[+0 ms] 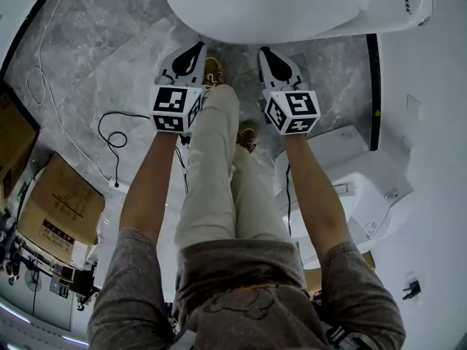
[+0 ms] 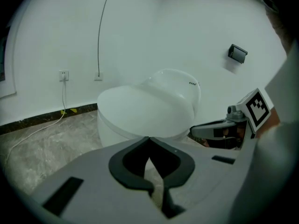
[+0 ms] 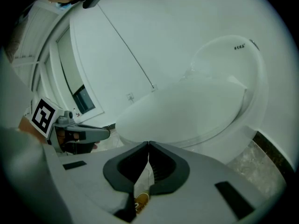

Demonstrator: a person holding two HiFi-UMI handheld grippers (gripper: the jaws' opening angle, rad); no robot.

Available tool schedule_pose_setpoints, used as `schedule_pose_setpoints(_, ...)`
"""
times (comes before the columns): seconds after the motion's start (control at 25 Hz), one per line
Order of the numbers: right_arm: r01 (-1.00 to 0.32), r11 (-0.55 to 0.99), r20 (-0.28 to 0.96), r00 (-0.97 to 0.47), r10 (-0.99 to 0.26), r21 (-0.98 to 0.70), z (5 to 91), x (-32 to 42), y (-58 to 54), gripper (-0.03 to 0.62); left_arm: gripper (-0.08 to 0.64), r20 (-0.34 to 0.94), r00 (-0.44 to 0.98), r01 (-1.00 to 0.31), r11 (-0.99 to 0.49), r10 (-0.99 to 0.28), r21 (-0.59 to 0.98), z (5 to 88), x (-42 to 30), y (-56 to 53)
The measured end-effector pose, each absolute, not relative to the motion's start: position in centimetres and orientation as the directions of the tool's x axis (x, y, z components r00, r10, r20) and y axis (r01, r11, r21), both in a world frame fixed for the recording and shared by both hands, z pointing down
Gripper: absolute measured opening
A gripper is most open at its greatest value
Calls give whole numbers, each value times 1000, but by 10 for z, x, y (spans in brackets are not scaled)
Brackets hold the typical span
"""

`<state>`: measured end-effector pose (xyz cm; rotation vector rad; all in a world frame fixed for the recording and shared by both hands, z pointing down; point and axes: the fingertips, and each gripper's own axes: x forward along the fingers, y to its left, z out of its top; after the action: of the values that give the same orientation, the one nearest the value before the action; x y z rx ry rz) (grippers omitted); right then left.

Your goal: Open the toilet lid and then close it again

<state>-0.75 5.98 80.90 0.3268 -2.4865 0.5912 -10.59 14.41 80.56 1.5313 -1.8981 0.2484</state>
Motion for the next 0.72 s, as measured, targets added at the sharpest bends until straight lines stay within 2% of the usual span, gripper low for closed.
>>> schedule_pose_setpoints(0.2, -355, 862, 574, -814, -95, -361, 833, -13, 60, 28, 9, 613, -66, -919, 288, -787, 271, 833, -107, 134)
schedule_pose_setpoints(0.72, -395, 833, 562, -817, -126, -387, 819, -16, 61, 28, 9, 589, -49, -919, 268, -807, 290, 817, -111, 129)
